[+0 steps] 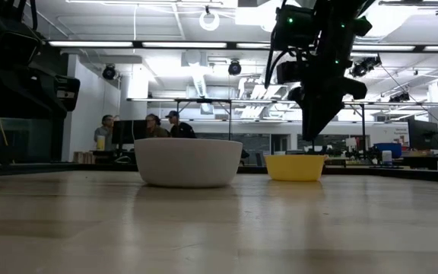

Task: Nest bowls inside each other
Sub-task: Stack the yellow bowl on top of the pink bowl

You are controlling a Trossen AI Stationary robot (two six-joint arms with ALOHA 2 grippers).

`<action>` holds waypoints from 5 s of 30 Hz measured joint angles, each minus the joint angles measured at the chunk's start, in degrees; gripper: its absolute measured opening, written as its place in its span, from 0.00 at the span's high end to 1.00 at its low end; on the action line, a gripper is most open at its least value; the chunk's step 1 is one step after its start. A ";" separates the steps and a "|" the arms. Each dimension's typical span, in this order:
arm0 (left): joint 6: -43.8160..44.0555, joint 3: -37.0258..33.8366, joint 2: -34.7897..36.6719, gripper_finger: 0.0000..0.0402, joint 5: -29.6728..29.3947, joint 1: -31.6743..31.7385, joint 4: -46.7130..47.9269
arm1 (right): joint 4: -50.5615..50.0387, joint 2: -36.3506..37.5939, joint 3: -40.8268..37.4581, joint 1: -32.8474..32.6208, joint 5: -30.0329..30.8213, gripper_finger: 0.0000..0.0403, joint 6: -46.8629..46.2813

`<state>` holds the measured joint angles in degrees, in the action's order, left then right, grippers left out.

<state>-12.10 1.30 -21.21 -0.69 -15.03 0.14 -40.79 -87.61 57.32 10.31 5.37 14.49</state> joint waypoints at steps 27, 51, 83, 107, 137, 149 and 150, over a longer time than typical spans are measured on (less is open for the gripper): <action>0.00 0.02 -0.02 0.80 0.00 0.00 0.00 | 0.28 -2.99 -0.04 -0.07 -1.19 0.86 -1.06; 0.00 0.02 -0.02 0.80 0.02 0.00 0.00 | 8.49 -6.21 0.37 1.12 2.36 0.86 4.55; 0.00 0.02 -0.01 0.80 0.00 0.00 0.00 | 5.72 -7.68 2.14 5.60 1.53 0.86 5.28; 0.00 0.02 -0.02 0.80 0.00 0.00 0.00 | 8.68 -10.42 2.12 6.31 0.43 0.91 6.96; 0.00 0.00 -0.02 0.80 0.00 -0.02 0.00 | 5.95 -10.32 6.43 1.03 5.13 0.99 6.96; 0.00 0.01 0.00 0.80 0.01 0.00 0.00 | -5.45 -10.29 19.25 -6.57 8.24 0.99 6.29; 0.00 0.00 0.00 0.80 0.00 0.00 0.00 | -5.87 -10.29 19.92 -7.33 8.17 0.99 6.22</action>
<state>-12.10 1.30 -21.21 -0.69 -15.03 0.14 -46.66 -97.91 77.24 2.98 13.54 20.71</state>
